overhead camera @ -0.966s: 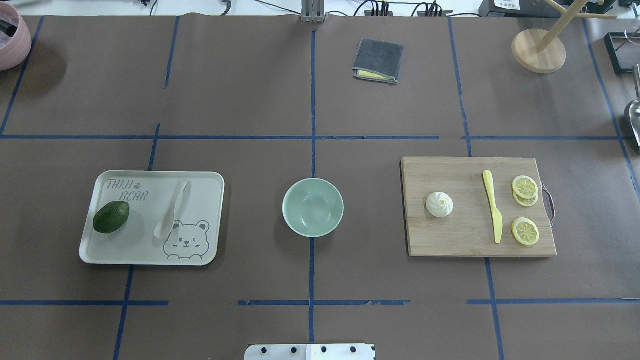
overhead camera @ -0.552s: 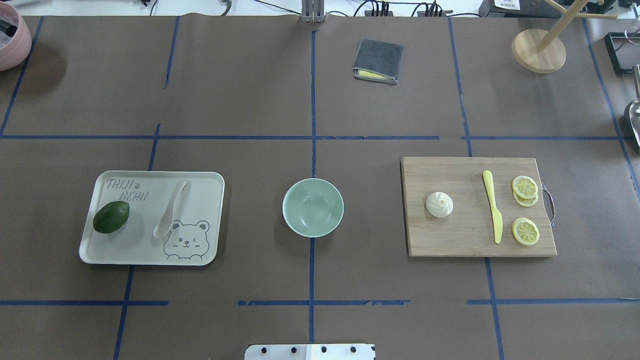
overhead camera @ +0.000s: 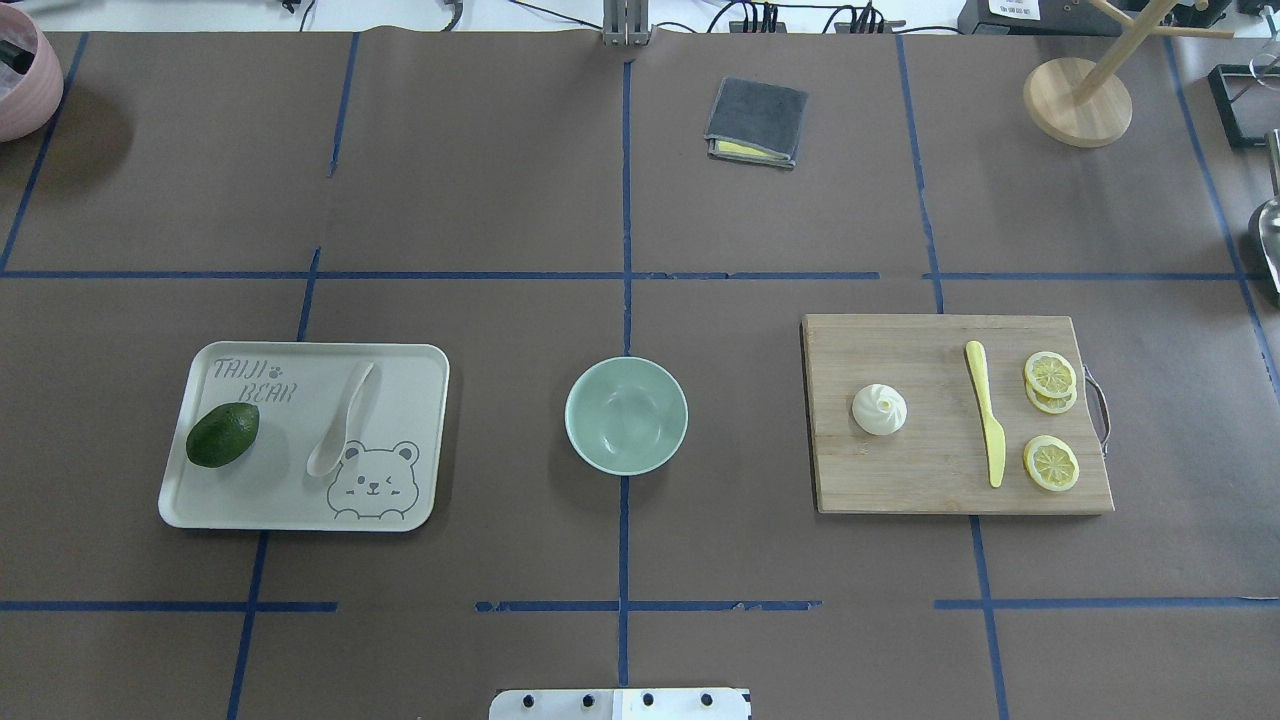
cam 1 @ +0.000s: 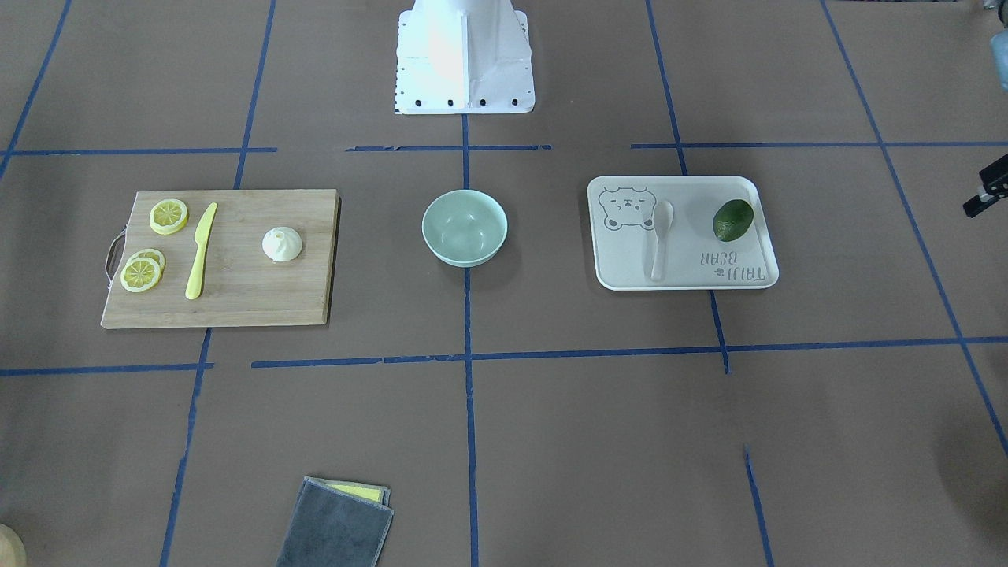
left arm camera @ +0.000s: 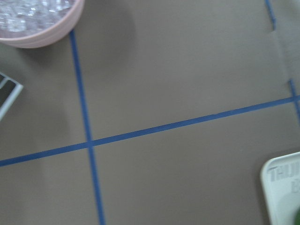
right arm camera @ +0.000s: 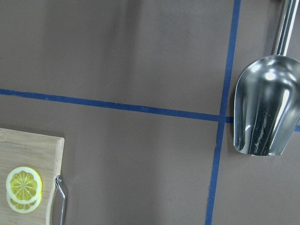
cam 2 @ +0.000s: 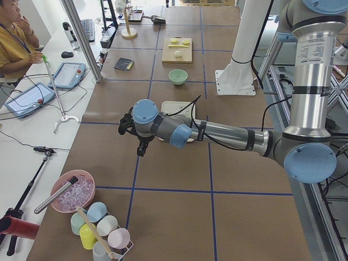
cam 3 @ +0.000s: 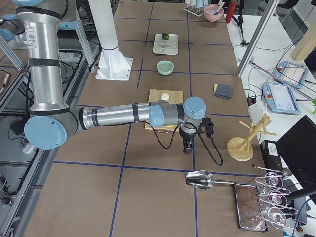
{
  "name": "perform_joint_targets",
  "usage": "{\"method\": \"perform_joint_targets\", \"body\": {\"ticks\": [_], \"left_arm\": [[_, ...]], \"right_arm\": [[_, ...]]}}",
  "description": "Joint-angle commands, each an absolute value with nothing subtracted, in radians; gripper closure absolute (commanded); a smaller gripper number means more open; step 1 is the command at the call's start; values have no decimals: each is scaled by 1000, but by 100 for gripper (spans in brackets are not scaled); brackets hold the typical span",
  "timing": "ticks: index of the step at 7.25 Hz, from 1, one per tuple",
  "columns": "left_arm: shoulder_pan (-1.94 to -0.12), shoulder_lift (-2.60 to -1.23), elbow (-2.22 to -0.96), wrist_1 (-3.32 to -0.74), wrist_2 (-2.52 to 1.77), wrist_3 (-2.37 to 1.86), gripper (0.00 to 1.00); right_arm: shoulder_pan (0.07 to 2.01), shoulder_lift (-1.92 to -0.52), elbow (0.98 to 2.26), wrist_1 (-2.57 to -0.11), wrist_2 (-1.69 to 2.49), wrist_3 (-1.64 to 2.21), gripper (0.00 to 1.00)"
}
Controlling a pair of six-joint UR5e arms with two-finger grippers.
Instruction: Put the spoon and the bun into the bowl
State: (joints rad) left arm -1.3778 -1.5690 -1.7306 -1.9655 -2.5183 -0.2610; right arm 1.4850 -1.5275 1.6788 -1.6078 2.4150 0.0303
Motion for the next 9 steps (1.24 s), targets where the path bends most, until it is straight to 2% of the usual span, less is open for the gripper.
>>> {"method": "perform_joint_targets", "body": {"ticks": [1,2,3,4,6,7,9], "left_arm": [[-1194,-1578,-1740,-2296,-2470,-554,0],[-1067,-1627,-1761,-2350,-2404,-745,0],[-896,-1647,-1816,-2349,-2149,-888,0],[-765,-1673,-1818,-2339,-1932,-975,0],[-665,-1758,-1801,-2130,-1918,-974,3],[-631,-1775,-1786,-2088,-1919,-971,13],[-627,-1778,-1760,-2083,-1922,-966,18]], "right_arm": [[1485,-1526,1675,-1608,2415,20,0],[1485,-1525,1680,-1606,2414,20,0],[1485,-1522,1680,-1606,2416,18,0],[1482,-1522,1680,-1606,2416,18,0],[1473,-1522,1678,-1606,2416,18,0],[1465,-1522,1680,-1606,2418,11,0],[1450,-1552,1642,-1452,2416,-2,0]]}}
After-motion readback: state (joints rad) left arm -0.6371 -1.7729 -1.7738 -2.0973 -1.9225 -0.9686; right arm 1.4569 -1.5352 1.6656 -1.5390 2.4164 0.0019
